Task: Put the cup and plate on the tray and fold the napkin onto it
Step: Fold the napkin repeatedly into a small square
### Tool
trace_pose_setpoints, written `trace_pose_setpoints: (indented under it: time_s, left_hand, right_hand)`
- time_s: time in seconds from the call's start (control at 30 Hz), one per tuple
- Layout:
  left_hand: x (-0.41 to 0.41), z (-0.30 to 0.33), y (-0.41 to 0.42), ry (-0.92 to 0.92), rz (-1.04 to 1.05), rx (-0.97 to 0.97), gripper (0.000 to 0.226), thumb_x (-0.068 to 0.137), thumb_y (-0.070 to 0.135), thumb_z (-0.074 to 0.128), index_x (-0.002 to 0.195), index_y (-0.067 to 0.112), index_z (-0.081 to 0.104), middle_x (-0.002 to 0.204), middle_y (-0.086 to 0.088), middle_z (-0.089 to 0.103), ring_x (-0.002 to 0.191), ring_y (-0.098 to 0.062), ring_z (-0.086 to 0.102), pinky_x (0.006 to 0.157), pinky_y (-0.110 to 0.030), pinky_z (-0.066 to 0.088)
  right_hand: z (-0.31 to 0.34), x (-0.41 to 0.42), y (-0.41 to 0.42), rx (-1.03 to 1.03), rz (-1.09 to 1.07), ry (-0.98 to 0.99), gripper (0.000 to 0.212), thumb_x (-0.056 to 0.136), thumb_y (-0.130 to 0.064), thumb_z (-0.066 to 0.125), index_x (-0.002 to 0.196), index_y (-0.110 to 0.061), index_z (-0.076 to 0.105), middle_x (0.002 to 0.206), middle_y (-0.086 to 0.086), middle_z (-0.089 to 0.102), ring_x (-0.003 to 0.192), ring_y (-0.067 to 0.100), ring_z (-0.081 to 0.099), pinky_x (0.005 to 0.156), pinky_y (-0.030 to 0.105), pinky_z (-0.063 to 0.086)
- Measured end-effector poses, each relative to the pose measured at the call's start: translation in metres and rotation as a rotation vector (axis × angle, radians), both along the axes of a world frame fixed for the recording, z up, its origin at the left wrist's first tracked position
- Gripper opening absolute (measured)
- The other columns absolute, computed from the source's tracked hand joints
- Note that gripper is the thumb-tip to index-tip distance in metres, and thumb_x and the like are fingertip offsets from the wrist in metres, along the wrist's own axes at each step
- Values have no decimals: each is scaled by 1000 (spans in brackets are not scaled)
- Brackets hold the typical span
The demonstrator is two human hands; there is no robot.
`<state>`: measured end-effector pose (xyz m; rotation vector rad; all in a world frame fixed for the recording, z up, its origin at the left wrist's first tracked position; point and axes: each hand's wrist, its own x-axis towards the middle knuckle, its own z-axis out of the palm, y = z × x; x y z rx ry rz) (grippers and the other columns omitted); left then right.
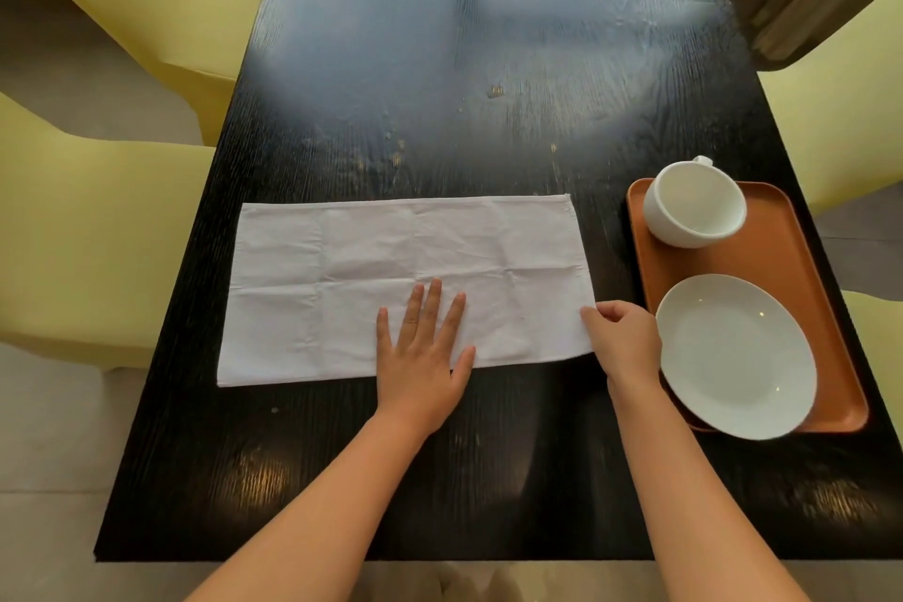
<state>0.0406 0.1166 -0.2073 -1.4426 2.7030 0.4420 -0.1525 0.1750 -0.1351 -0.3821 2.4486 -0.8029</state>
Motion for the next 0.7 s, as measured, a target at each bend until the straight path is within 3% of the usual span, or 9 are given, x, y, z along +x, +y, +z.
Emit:
trace_pose_setpoints:
  time_s: [0.13,0.2,0.27,0.33,0.4,0.5,0.6,0.7]
  left_hand:
    - [0,2,-2,1,-12,41,62,91,54,11,136,38,-29,150,6,-29,137,-13,-30,107,-46,-25]
    - [0,7,-4,37,-15,118,61,93,52,16,138,39,-23,153,6,-25,136,-10,-31,107,-45,-25]
    - [-3,19,-11,166,36,244,57,96,46,24,146,32,3,158,5,-6,141,-9,-19,109,-45,-20]
    - [-12,40,-25,424,208,373,46,96,39,35,138,21,39,150,1,34,142,-17,20,115,-44,8]
    - [-27,65,-48,662,396,555,36,94,37,44,117,15,60,123,-6,62,115,-22,56,95,-37,41]
    - [-55,95,-86,793,514,926,38,90,42,53,108,10,60,106,-9,68,84,-19,68,70,-30,52]
    - [-67,107,-119,745,453,888,31,86,35,63,104,10,62,97,-5,66,72,-9,66,58,-20,52]
    - [-57,111,-147,687,420,781,24,82,19,69,101,3,65,92,-7,64,77,-18,65,59,-20,54]
  right_hand:
    - [9,4,-2,-172,-3,24,5,86,-18,60,83,-19,64,76,-9,61,82,14,60,76,34,50]
    - [15,10,-5,-221,15,60,7,85,-19,60,81,-20,65,73,-15,59,75,6,58,72,29,49]
    - [21,18,-8,-259,35,87,8,85,-19,60,82,-18,68,72,-14,61,74,5,59,67,26,48]
    - [28,28,-11,-286,51,96,9,86,-20,61,83,-19,69,76,-7,66,75,7,61,70,30,52]
    - [35,40,-14,-293,77,97,9,86,-21,62,83,-20,70,81,-3,68,77,11,62,79,41,54]
    - [38,63,-22,-295,149,154,7,84,-21,63,84,-18,70,81,-1,67,79,16,62,84,51,49]
    - [34,92,-32,-282,252,301,8,83,-19,66,90,-15,70,83,0,68,80,17,62,85,42,47]
    - [34,123,-42,-243,331,407,10,80,-16,70,90,-17,71,83,-1,69,78,16,62,83,30,34]
